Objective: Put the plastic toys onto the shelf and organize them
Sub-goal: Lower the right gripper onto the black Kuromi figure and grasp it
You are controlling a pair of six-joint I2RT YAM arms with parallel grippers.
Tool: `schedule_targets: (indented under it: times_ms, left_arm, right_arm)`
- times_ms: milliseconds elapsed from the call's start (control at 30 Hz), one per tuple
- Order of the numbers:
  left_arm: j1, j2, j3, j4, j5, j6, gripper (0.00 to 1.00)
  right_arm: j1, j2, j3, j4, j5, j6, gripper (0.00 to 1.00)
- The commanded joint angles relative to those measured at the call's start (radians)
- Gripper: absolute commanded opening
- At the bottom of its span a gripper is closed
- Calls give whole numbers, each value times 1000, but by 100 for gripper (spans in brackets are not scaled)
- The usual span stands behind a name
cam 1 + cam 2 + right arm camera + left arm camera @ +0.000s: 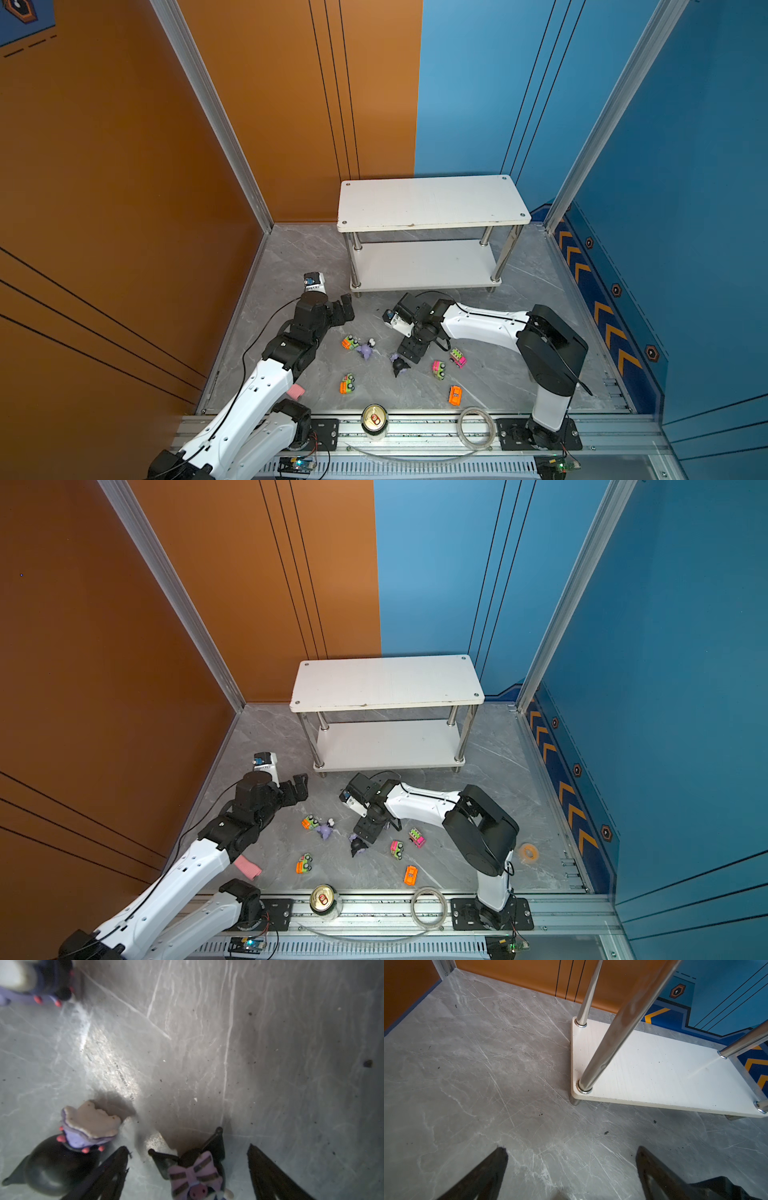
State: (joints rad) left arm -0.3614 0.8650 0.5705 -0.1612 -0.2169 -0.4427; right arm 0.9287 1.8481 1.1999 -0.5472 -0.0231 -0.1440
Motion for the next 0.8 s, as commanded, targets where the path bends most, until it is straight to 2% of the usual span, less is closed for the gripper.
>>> schedule_targets:
  times_ms: [0,267,400,633,667,767]
  left_arm:
    - [-4,16,9,20,-10,-12,98]
    - [-7,45,17,31,6,-20,98]
    - [-7,49,18,32,11,-26,98]
    - [-14,53,17,40,20,-36,98]
    - [-17,56,18,44,23,-36,98]
    - [-27,75,30,43,28,-31,98]
  right_arm:
    - [2,23,26,-37,38,-31,83]
    - [0,63,34,-36,56,-40,71]
    - [-6,68,35,-18,68,-16,55]
    - [-30,33,25,18,65,31,52]
    - [-42,26,30,15,47,48,43]
    - [-76,-6,26,34,-6,88,30]
